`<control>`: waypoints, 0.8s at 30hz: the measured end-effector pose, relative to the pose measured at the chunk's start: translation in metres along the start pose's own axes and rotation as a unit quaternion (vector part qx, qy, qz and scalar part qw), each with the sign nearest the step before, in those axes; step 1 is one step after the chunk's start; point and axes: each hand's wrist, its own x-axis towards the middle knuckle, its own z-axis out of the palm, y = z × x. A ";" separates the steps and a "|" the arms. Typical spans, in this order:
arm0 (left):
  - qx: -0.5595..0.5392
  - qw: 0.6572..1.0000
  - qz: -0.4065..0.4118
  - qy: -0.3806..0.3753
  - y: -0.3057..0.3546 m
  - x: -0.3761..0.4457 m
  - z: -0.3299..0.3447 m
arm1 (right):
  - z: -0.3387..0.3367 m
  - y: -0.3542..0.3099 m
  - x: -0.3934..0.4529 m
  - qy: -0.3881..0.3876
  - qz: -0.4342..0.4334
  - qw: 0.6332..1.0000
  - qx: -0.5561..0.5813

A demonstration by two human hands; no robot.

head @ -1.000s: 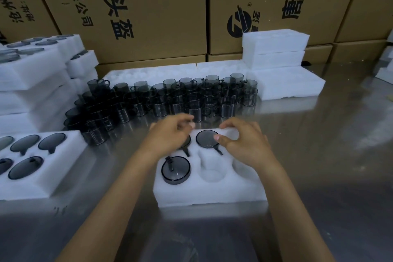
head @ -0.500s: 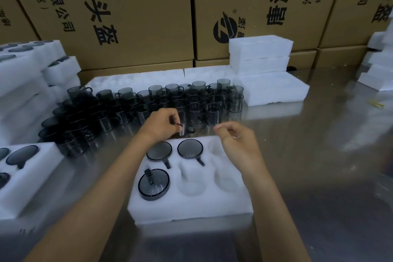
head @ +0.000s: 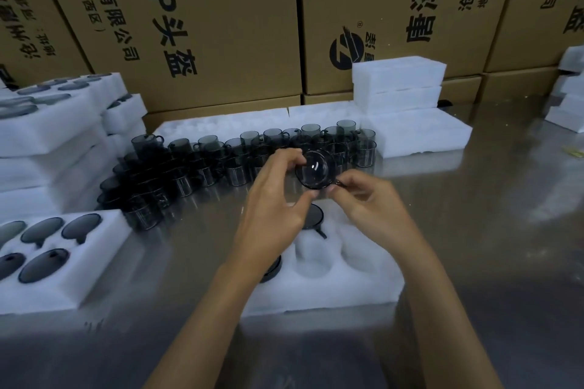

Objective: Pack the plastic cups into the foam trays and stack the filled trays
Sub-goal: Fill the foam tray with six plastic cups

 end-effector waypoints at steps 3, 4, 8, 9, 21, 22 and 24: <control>-0.068 0.996 -0.061 -0.018 0.007 -0.004 0.006 | -0.013 -0.003 -0.006 0.008 0.033 0.998 0.059; -0.077 0.994 -0.075 -0.028 0.007 -0.004 0.008 | -0.016 -0.002 -0.008 0.018 0.040 0.996 0.081; -0.120 0.983 -0.119 -0.076 0.005 0.000 0.016 | -0.026 0.008 -0.011 0.053 0.064 0.991 0.107; -0.124 0.979 -0.130 -0.093 0.004 0.002 0.019 | -0.027 0.011 -0.009 0.062 0.074 0.990 0.104; 0.020 0.957 -0.167 -0.238 -0.019 -0.002 0.039 | -0.029 0.058 0.005 0.063 0.107 0.992 0.029; 0.034 0.955 -0.163 -0.246 -0.019 -0.002 0.040 | -0.030 0.059 0.004 0.049 0.116 0.991 0.038; 0.073 0.951 -0.145 -0.264 -0.019 -0.003 0.041 | -0.031 0.060 0.002 0.017 0.142 0.988 0.061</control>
